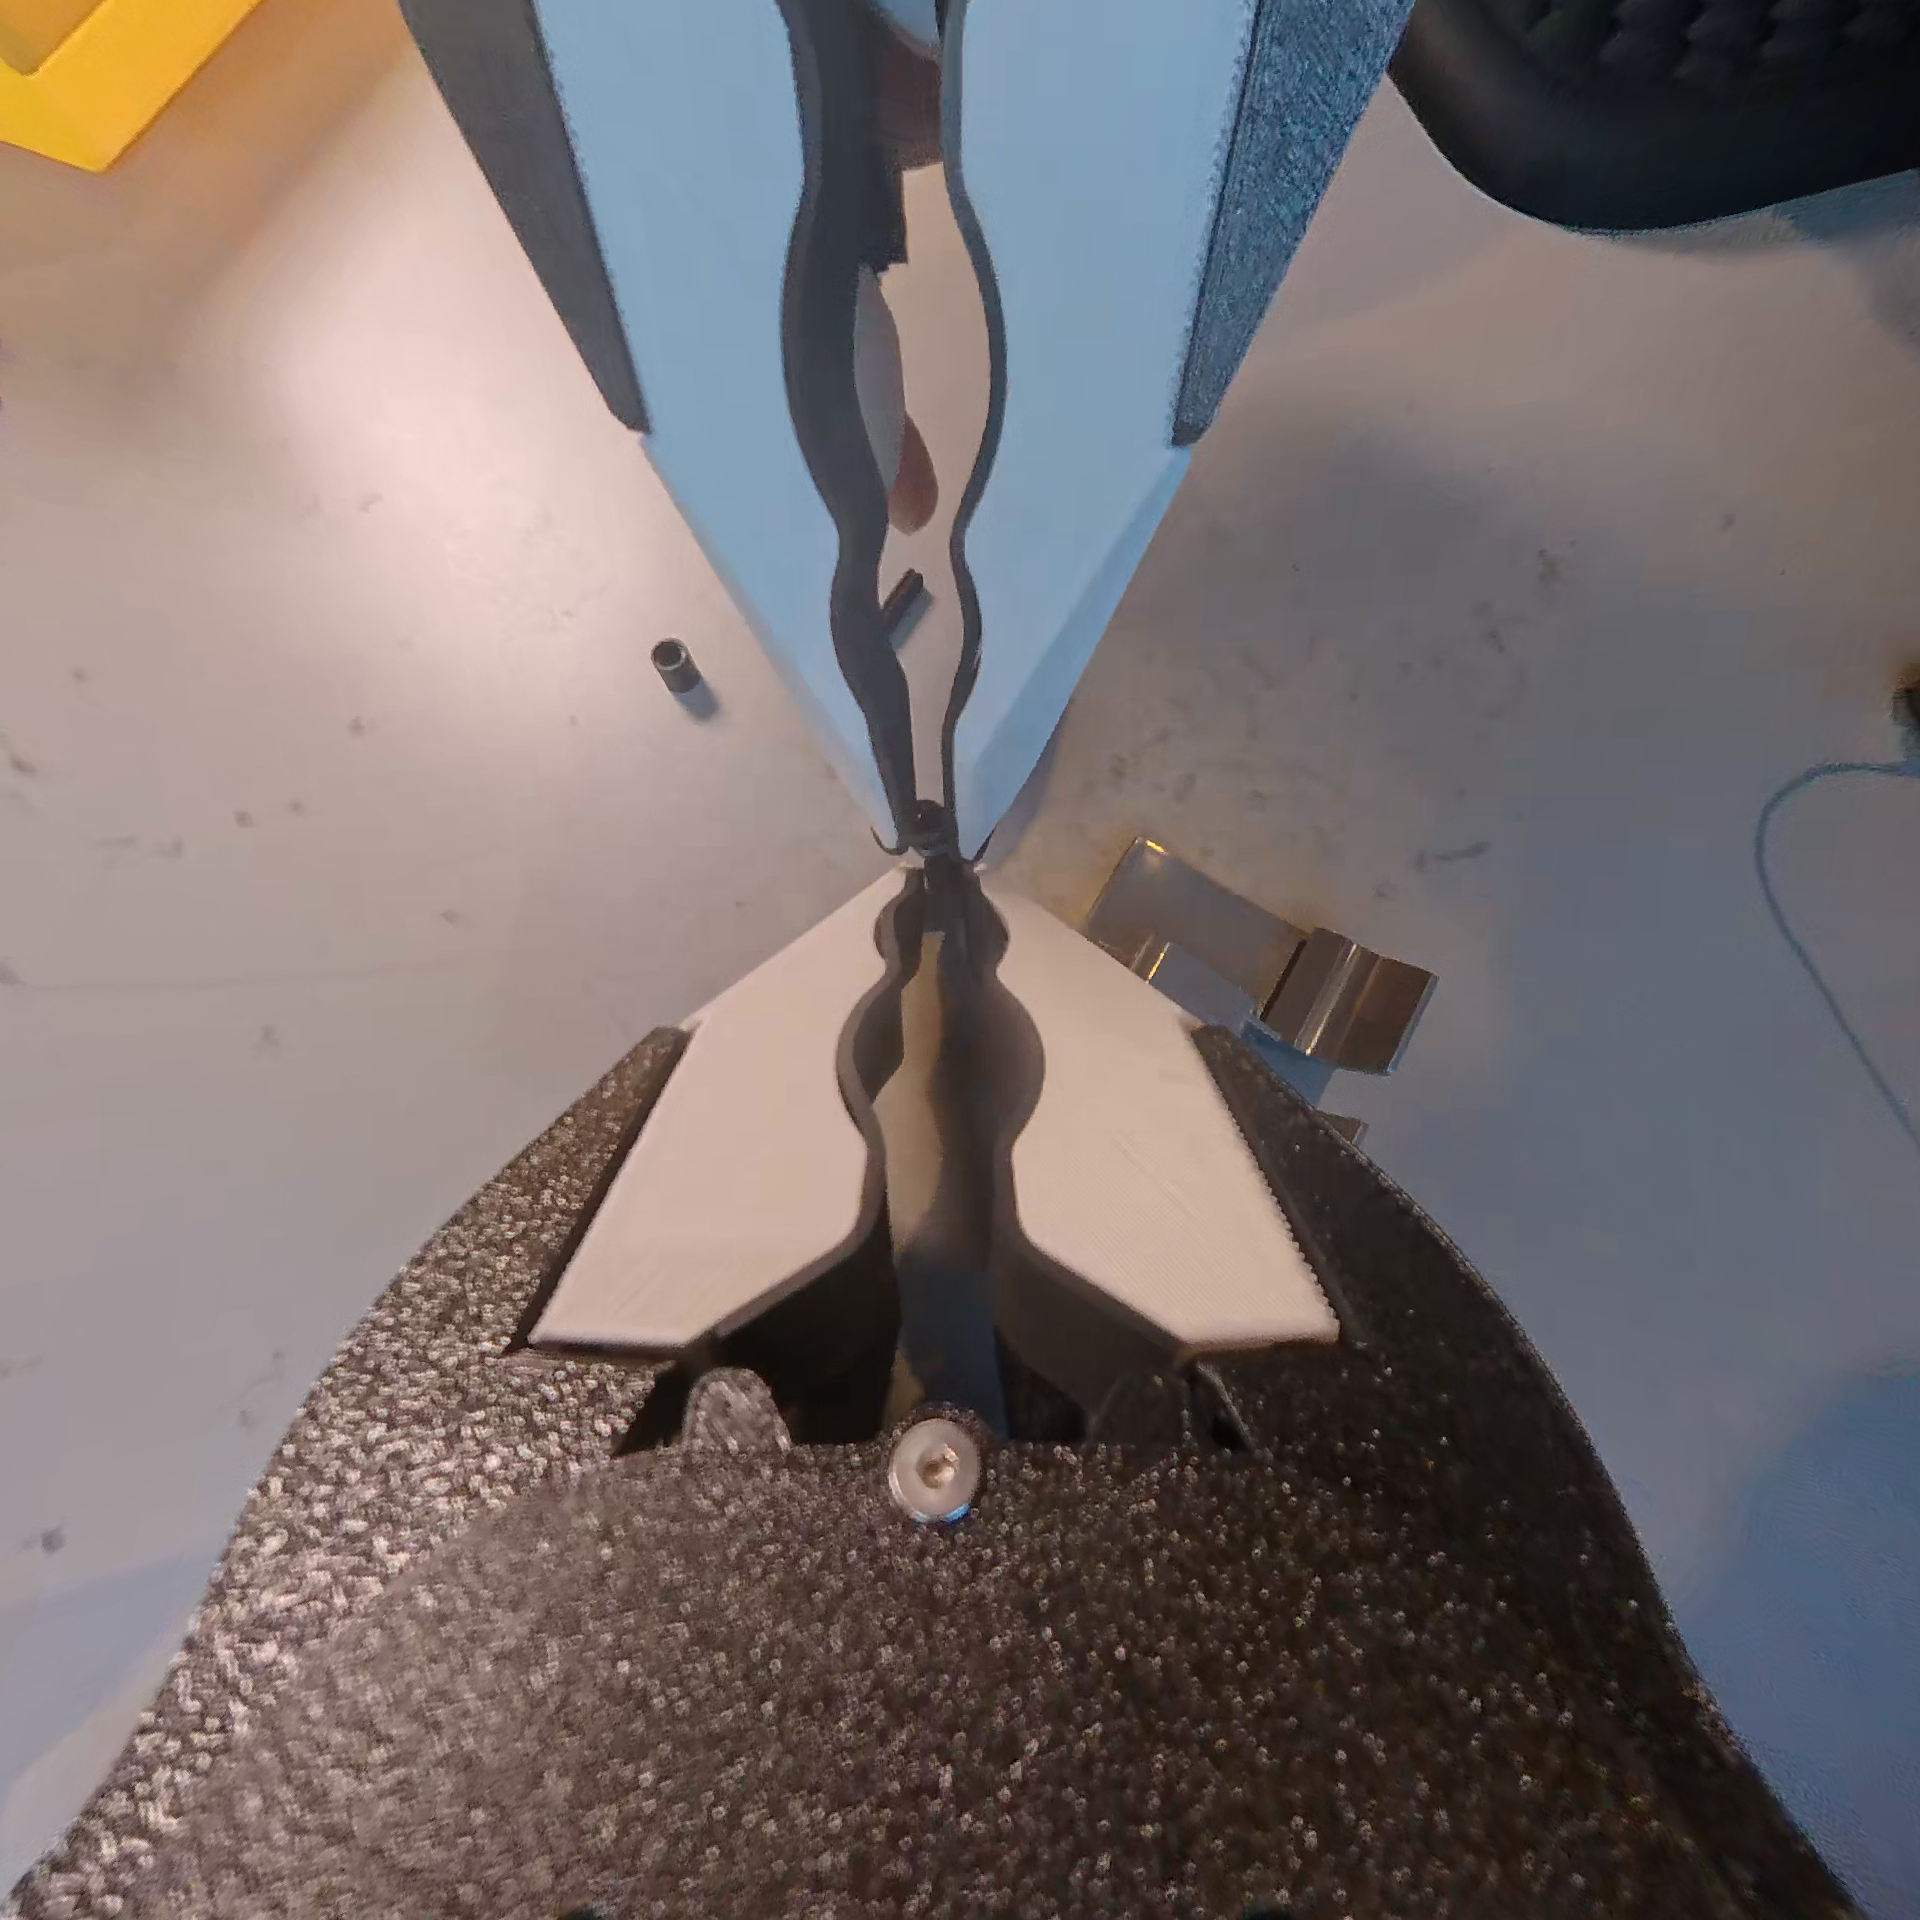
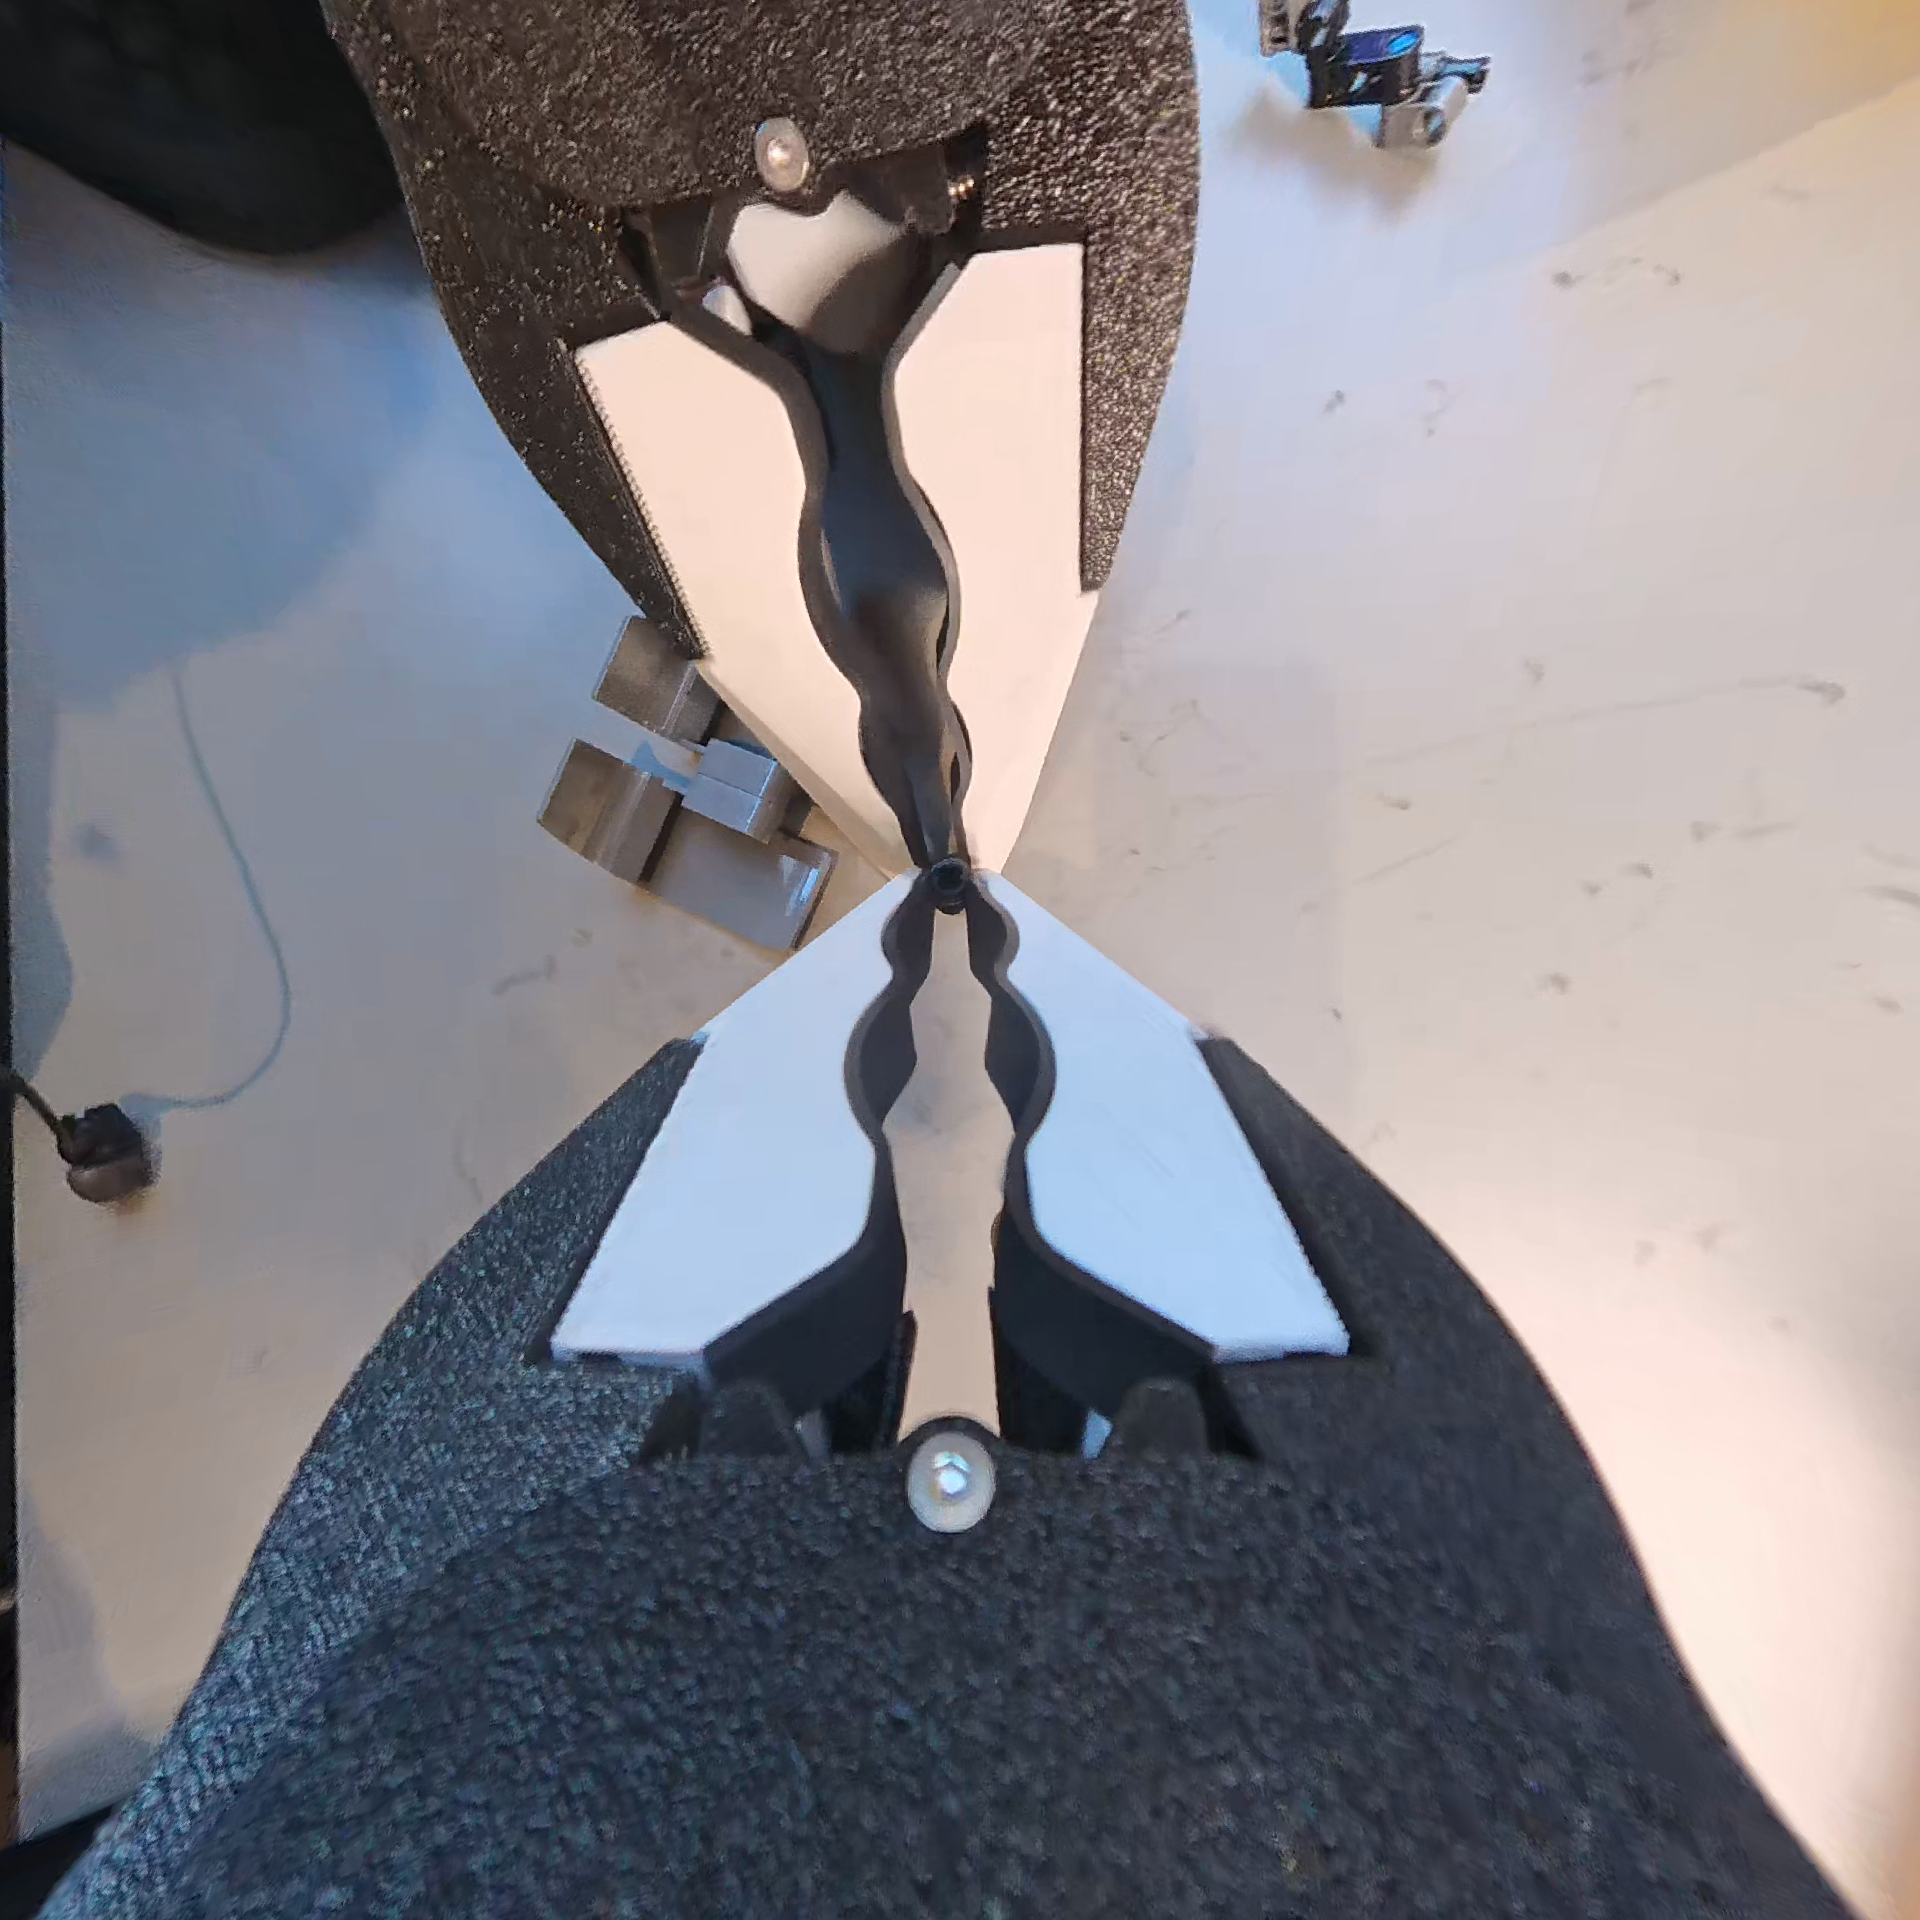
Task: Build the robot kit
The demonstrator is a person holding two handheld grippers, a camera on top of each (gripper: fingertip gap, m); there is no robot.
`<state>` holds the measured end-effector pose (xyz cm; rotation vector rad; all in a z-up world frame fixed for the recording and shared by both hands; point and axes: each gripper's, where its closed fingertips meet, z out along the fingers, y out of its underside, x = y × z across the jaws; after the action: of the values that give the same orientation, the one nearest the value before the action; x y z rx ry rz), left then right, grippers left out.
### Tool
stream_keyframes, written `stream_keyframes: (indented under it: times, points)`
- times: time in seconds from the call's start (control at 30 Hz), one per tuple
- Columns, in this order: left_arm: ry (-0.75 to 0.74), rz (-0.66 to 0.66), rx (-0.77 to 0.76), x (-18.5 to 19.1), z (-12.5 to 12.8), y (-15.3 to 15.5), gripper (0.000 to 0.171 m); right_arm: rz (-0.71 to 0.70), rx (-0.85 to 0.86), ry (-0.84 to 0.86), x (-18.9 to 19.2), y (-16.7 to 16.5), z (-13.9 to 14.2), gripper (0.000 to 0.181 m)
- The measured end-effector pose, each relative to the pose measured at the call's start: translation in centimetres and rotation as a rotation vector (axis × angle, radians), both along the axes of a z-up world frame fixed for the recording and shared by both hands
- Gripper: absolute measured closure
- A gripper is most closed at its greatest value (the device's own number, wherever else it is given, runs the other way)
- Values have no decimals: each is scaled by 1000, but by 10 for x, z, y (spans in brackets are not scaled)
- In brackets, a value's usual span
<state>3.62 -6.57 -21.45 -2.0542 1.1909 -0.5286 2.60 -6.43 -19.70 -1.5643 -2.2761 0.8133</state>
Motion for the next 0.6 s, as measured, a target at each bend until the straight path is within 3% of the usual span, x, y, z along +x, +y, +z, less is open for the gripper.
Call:
stream_keyframes:
  times: [0.2,0.6]
  points:
    - [8,-4,12,1,0,1,165,-1,47,25,-2,0,-1,176]
    - [5,-8,4,1,-1,1,166,-48,-24,77,0,0,0,176]
